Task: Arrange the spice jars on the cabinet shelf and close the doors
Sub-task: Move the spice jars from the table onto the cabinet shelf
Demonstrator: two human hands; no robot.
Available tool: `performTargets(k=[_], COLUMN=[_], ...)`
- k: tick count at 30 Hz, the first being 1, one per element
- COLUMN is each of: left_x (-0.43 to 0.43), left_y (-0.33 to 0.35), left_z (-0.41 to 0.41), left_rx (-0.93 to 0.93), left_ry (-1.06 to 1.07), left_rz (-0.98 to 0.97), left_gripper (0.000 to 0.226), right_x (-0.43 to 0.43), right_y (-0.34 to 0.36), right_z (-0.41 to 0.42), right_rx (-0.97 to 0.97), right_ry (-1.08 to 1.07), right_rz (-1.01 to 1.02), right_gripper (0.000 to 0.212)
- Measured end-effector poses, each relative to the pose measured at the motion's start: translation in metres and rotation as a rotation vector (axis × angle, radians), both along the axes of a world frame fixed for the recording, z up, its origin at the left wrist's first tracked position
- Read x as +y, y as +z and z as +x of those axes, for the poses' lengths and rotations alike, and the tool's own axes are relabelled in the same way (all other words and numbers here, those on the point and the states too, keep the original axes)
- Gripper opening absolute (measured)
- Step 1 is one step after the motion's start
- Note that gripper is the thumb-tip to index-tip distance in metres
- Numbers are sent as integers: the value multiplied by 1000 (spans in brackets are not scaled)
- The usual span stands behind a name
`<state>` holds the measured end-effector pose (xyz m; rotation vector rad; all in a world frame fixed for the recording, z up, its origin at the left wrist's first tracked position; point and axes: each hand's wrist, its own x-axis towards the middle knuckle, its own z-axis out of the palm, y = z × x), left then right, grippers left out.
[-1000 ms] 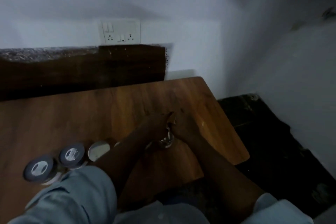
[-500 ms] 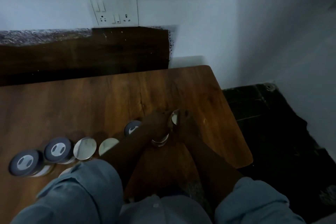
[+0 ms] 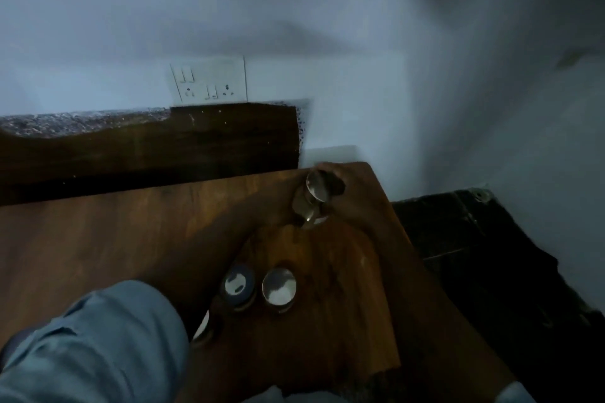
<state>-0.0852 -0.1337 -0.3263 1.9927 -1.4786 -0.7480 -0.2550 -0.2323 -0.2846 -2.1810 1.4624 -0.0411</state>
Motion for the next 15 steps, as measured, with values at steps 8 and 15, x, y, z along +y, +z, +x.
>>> performTargets(k=[8,15], left_x=[-23,-52], left_y=[139,275], left_z=[14,38], left_rx=[-146,-370], left_ry=[411,481], left_rz=[-558,-841], left_gripper=[82,81], right_x=[-39,-51], right_y=[107,211], right_z=[38,57], right_rx=[-1119,-1304], right_ry=[308,440], right_rz=[49,-87], right_gripper=[61,58])
